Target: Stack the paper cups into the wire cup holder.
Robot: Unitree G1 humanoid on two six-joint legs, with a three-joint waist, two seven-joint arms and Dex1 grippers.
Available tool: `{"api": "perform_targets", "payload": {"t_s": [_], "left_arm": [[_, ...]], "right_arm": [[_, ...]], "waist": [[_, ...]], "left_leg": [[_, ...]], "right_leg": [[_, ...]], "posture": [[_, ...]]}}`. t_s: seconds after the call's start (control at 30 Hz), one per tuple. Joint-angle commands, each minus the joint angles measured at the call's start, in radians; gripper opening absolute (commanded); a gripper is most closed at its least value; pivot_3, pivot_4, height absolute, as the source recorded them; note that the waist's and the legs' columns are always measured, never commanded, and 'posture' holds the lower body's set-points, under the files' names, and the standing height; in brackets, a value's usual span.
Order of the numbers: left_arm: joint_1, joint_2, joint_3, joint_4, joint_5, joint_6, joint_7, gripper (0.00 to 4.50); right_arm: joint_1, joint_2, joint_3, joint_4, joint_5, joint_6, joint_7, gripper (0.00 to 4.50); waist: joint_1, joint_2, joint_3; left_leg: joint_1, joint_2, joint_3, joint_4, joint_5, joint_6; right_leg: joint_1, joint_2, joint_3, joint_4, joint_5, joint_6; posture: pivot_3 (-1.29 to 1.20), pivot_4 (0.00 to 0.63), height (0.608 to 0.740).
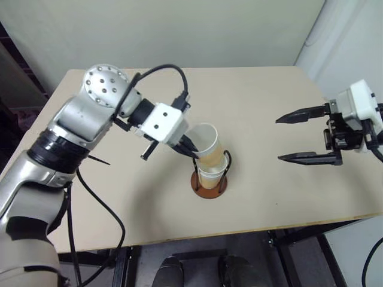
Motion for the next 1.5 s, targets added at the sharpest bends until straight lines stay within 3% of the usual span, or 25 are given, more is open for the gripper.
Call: {"api": "perform_targets", "payload": {"t_s": [0.03, 0.13, 0.37, 0.5, 0.6, 0.77, 0.9, 1.0, 1.2, 1.5], "left_arm": [[-0.029, -0.013, 0.009, -0.007, -0.001, -0.022, -0.041, 0.05], [-0.037, -0.030, 0.002, 0.003, 0.017, -0.035, -0.041, 0.64], [-0.031, -0.098, 0.059, 0.041, 0.107, -0.046, -0.036, 3.12], [-0.022, -0.126, 0.148, 0.068, 0.136, 0.044, 0.066, 3.12], [0.052, -0.074, 0.269, 0.044, 0.078, 0.207, 0.124, 3.12], [0.446, 0.158, 0.555, -0.095, -0.088, 0.431, 0.109, 3.12], [0.734, 0.262, 0.734, -0.111, -0.140, 0.507, 0.078, 3.12], [0.889, 0.298, 0.845, -0.099, -0.156, 0.532, 0.056, 3.12], [0.977, 0.287, 0.928, -0.147, -0.186, 0.575, 0.077, 3.12], [1.000, 0.278, 0.943, -0.160, -0.185, 0.583, 0.095, 3.12]], "right_arm": [[-0.007, -0.017, -0.032, -0.024, 0.016, -0.001, -0.022, 4.12], [-0.022, -0.011, -0.008, -0.016, 0.003, -0.008, -0.033, 4.12], [-0.042, 0.004, 0.022, -0.007, 0.012, -0.020, -0.021, 4.12], [-0.067, 0.022, 0.048, 0.033, 0.014, -0.038, 0.007, 4.12], [-0.096, 0.056, 0.079, 0.096, 0.004, -0.049, 0.027, 4.12], [-0.104, 0.095, 0.118, 0.217, -0.030, -0.040, 0.024, 4.12], [-0.074, 0.088, 0.123, 0.285, -0.052, -0.084, 0.073, 4.12], [-0.065, 0.060, 0.122, 0.370, -0.088, -0.132, 0.124, 4.12], [-0.058, 0.030, 0.109, 0.442, -0.092, -0.164, 0.202, 4.12], [-0.065, 0.051, 0.121, 0.422, -0.091, -0.151, 0.207, 4.12]], "waist": [[0.000, 0.000, 0.000], [0.001, 0.000, 0.000], [0.001, 0.000, 0.000], [0.001, 0.000, 0.000], [-0.004, 0.001, 0.000], [-0.024, 0.004, -0.001], [-0.008, 0.003, -0.001], [0.005, 0.003, -0.001], [0.009, 0.003, -0.001], [-0.008, 0.003, -0.001]], "left_leg": [[0.000, 0.000, 0.000, 0.000, -0.001, 0.001], [0.000, -0.001, 0.000, 0.000, -0.002, 0.002], [-0.001, -0.005, -0.001, 0.000, -0.002, 0.002], [-0.001, -0.006, 0.000, 0.001, -0.002, 0.002], [-0.001, -0.006, 0.000, 0.001, -0.002, 0.002], [0.006, -0.006, 0.000, -0.003, -0.003, 0.002], [0.002, -0.003, -0.006, -0.003, -0.003, -0.003], [0.002, 0.000, -0.008, -0.004, -0.007, 0.002], [0.003, -0.001, -0.003, -0.002, -0.008, 0.004], [0.009, -0.005, -0.001, -0.003, -0.007, 0.004]], "right_leg": [[0.000, -0.001, 0.000, 0.000, 0.000, 0.000], [0.000, -0.001, 0.000, 0.000, -0.001, 0.001], [0.000, -0.003, 0.000, 0.000, -0.001, 0.004], [0.000, -0.003, 0.001, 0.000, -0.001, 0.005], [0.000, -0.003, 0.001, 0.000, -0.001, 0.005], [-0.001, -0.001, 0.005, 0.001, -0.001, 0.005], [-0.007, -0.001, 0.006, 0.004, -0.006, 0.001], [-0.007, -0.002, 0.006, 0.004, -0.008, -0.001], [-0.007, -0.005, 0.007, 0.005, -0.009, -0.013], [-0.006, -0.002, 0.011, 0.005, -0.006, -0.018]], "posture": [[0.00, 0.150, 0.740], [0.00, 0.150, 0.740], [0.00, 0.150, 0.740], [0.00, 0.150, 0.740], [0.00, 0.150, 0.740], [0.00, 0.150, 0.740], [0.00, 0.150, 0.740], [0.00, 0.150, 0.740], [0.00, 0.150, 0.740], [0.00, 0.150, 0.740]]}}
